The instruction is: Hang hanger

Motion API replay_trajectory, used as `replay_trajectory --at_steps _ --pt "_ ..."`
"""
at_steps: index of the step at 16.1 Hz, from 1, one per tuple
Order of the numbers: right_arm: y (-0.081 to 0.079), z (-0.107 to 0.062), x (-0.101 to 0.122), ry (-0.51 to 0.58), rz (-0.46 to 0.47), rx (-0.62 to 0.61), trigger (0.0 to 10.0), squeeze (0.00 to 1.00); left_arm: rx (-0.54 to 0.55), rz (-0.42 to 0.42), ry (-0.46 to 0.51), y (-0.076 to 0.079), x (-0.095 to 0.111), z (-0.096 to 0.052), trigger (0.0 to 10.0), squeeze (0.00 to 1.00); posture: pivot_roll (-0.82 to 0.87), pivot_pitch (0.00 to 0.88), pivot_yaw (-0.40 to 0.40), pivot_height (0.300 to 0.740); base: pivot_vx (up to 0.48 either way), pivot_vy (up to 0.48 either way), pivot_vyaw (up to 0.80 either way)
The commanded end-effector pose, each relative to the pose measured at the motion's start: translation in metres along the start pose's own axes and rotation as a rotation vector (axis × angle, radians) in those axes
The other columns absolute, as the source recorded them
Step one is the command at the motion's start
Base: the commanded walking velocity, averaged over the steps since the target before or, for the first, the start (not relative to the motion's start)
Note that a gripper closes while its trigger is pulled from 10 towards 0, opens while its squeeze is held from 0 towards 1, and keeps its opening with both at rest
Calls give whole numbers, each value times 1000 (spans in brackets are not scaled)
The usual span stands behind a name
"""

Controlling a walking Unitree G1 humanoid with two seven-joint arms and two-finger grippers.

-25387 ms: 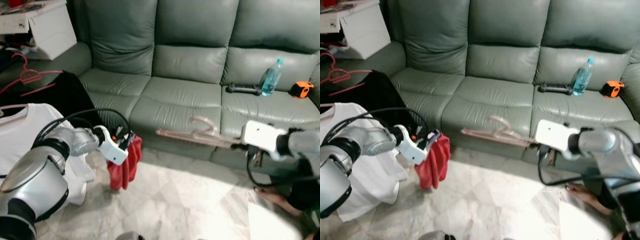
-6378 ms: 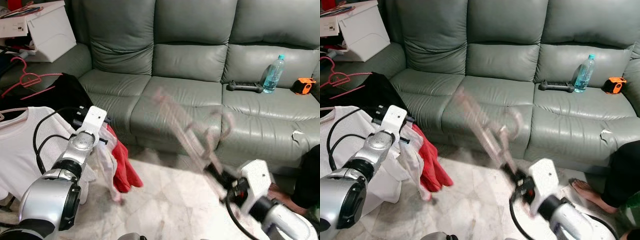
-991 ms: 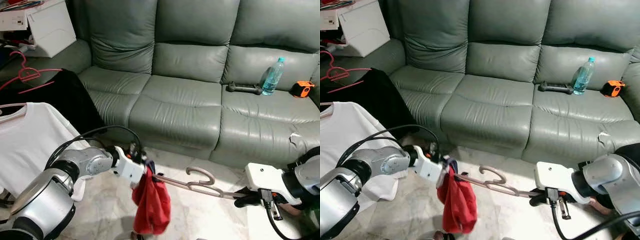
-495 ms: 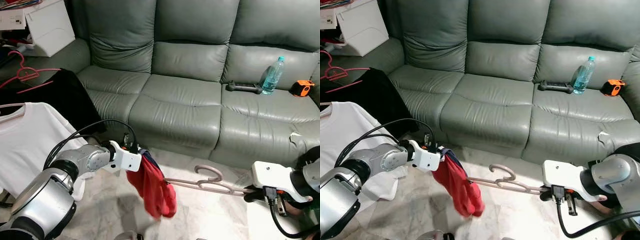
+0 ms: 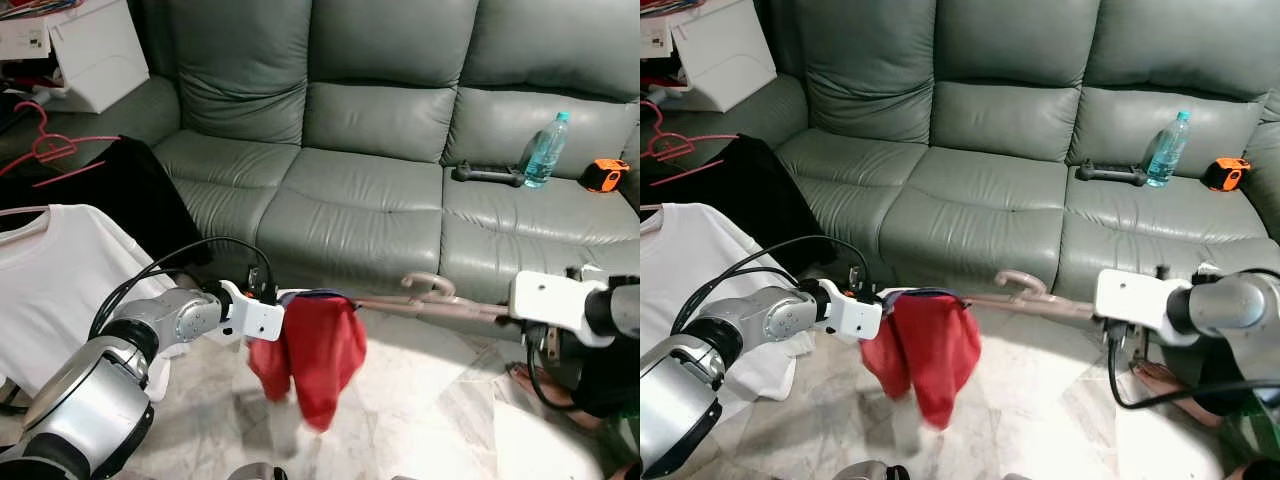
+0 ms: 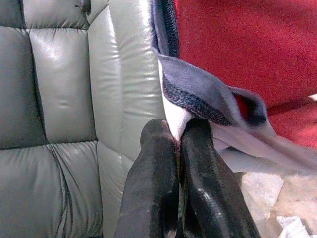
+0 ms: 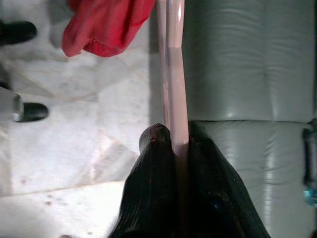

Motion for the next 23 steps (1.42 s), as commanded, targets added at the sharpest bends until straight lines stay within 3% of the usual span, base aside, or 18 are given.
replay_trajectory --at_steps 1,3,4,5,6,8,10,11,14,18,23 --pt "8 0 -6 -26 -18 -50 10000 0 -3 -12 -15 1 -5 -3 10000 0 -129 45 75 740 0 0 0" --pt "23 4 -8 -34 -47 -154 10000 0 -5 -20 -9 2 -4 -3 10000 0 -129 45 75 740 0 0 0" --pt "40 6 -3 3 -74 -272 10000 0 -12 -21 -5 4 -3 -3 10000 0 -130 46 77 740 0 0 0" --pt "40 6 -3 3 -74 -272 10000 0 -12 -21 -5 4 -3 -3 10000 0 -130 46 77 740 0 0 0" --pt "43 11 11 100 -96 -315 10000 0 -20 -26 2 6 0 -2 10000 0 -130 46 77 740 0 0 0" --pt "31 16 17 155 -82 -263 10000 0 -23 -29 7 7 1 -1 10000 0 -131 46 76 740 0 0 0" --pt "10 21 18 177 -65 -140 10000 0 -14 -25 26 5 4 -1 10000 0 -131 46 76 740 0 0 0" --pt "-6 24 17 178 -65 -50 10000 0 -11 -2 72 3 12 -1 10000 0 -132 46 77 740 0 0 0" --pt "-29 29 14 167 -26 96 10000 0 -26 91 184 5 32 1 10000 0 -129 46 76 740 0 0 0" --pt "-40 33 24 184 -39 179 10000 0 -41 117 211 7 39 3 10000 0 -125 44 77 740 0 0 0" --pt "-60 10 33 176 4 315 10000 0 -45 122 142 7 25 2 10000 0 -131 45 81 740 0 0 0"
Point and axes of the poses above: a point about 5 cm out from each wrist's last joint towards the gripper, its own z axis pointing out of the wrist towards the gripper, its own x axis along the axis of the wrist's last joint, y = z × x, the point moved 6 cm from there along z, pointing out of the wrist towards the gripper, and after that the axes turned 13 degrees about z, right-handed, at the moved point
